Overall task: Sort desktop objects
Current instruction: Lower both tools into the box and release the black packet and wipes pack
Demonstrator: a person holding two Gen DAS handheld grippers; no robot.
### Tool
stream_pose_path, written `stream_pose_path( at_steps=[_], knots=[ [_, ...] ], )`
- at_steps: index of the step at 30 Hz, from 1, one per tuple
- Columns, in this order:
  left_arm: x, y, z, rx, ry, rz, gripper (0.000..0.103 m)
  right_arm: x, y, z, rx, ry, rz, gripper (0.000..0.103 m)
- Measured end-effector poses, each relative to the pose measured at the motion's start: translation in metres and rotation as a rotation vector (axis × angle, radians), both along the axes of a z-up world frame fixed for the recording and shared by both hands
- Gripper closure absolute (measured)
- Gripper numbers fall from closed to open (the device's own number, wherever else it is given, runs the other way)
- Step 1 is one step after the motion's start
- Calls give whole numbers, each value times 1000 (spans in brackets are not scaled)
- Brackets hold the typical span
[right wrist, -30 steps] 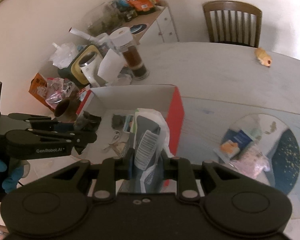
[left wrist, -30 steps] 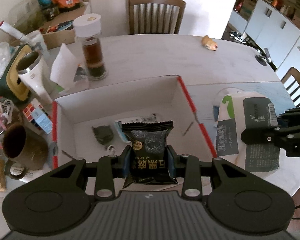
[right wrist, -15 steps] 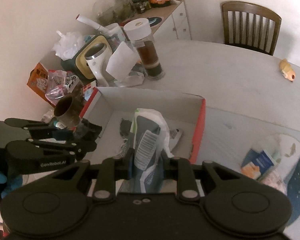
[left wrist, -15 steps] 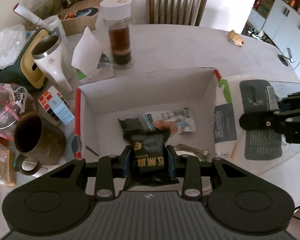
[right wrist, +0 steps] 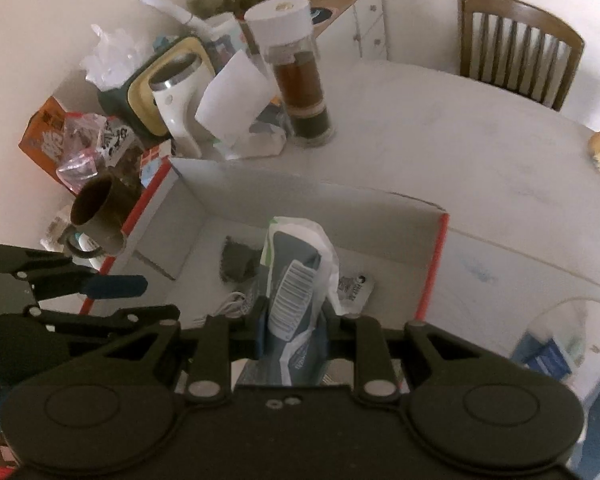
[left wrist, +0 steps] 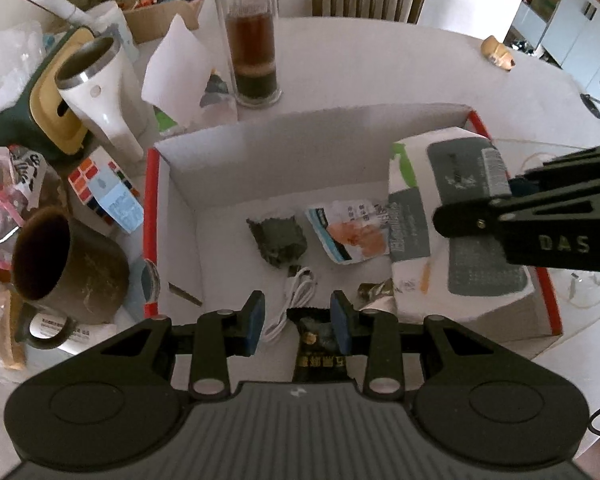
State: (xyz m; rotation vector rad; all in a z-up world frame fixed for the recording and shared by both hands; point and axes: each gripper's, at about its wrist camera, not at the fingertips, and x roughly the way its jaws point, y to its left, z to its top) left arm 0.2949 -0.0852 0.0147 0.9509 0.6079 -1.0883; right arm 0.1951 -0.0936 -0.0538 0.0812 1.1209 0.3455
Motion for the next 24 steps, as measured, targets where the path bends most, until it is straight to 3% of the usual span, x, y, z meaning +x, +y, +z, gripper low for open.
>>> stream_pose_path(
  at_steps=[17, 24],
  knots=[
    [9, -12, -24, 52, 16, 3, 69, 19, 16, -52, -71, 56, 41, 79],
    [9, -12, -27, 62, 27, -1, 69, 13, 15, -55, -60, 78, 52, 69]
  ],
)
